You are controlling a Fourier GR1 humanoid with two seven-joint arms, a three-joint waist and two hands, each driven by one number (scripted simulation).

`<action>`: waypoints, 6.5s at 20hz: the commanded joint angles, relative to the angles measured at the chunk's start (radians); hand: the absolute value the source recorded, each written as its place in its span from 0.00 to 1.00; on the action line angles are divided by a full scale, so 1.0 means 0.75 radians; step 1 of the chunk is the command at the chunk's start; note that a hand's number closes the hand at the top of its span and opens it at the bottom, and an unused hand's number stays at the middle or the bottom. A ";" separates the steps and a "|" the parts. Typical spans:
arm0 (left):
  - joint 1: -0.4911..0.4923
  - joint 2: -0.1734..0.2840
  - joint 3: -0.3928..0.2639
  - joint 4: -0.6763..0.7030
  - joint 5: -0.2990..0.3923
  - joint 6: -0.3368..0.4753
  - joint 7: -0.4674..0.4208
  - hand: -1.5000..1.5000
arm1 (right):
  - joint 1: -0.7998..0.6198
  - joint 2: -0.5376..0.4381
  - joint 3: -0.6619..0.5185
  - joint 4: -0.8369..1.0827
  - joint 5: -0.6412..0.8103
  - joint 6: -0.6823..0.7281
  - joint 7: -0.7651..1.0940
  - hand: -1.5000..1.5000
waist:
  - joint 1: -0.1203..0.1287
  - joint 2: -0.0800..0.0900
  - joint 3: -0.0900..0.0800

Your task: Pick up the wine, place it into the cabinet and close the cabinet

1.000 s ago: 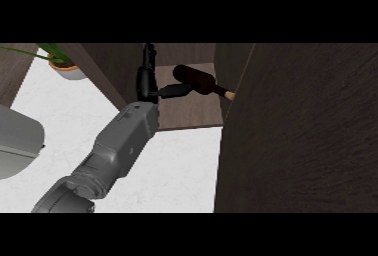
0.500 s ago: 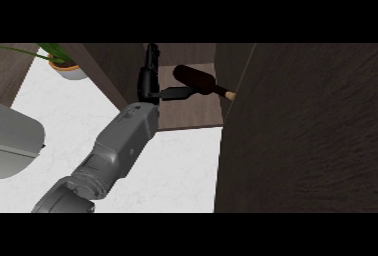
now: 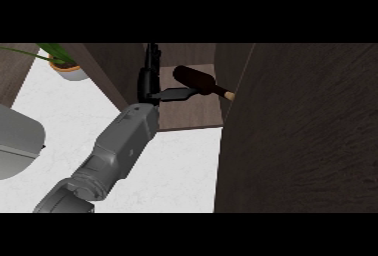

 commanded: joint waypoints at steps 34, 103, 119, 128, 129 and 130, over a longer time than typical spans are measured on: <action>1.025 0.083 -0.985 -1.673 0.190 0.676 0.339 0.00 | 0.074 -0.073 -0.135 -0.138 -0.089 -0.031 0.075 0.00 | 0.111 -0.029 0.003; 1.920 0.984 -0.138 -2.510 0.618 -0.249 0.532 0.00 | -0.353 -0.001 1.166 0.173 0.421 -0.704 0.211 1.00 | 0.124 -0.035 -0.003; 1.836 0.919 -0.136 -2.453 0.622 -0.275 0.597 0.00 | -1.084 0.001 0.677 0.705 -0.108 -0.869 0.159 1.00 | 0.178 -0.013 -0.002; 1.796 0.896 -0.119 -2.532 0.579 -0.170 0.680 0.00 | -1.528 0.006 0.500 1.267 -0.125 -0.804 -0.026 1.00 | 0.153 -0.017 0.000; 1.799 0.882 -0.115 -2.464 0.564 -0.239 0.635 0.00 | -1.531 0.006 0.567 1.339 -0.123 -0.827 -0.093 1.00 | 0.157 -0.016 -0.001; 1.793 0.837 -0.176 -2.474 0.524 -0.190 0.631 0.00 | -1.596 0.001 0.448 1.366 -0.104 -0.746 -0.032 1.00 | 0.138 -0.018 -0.001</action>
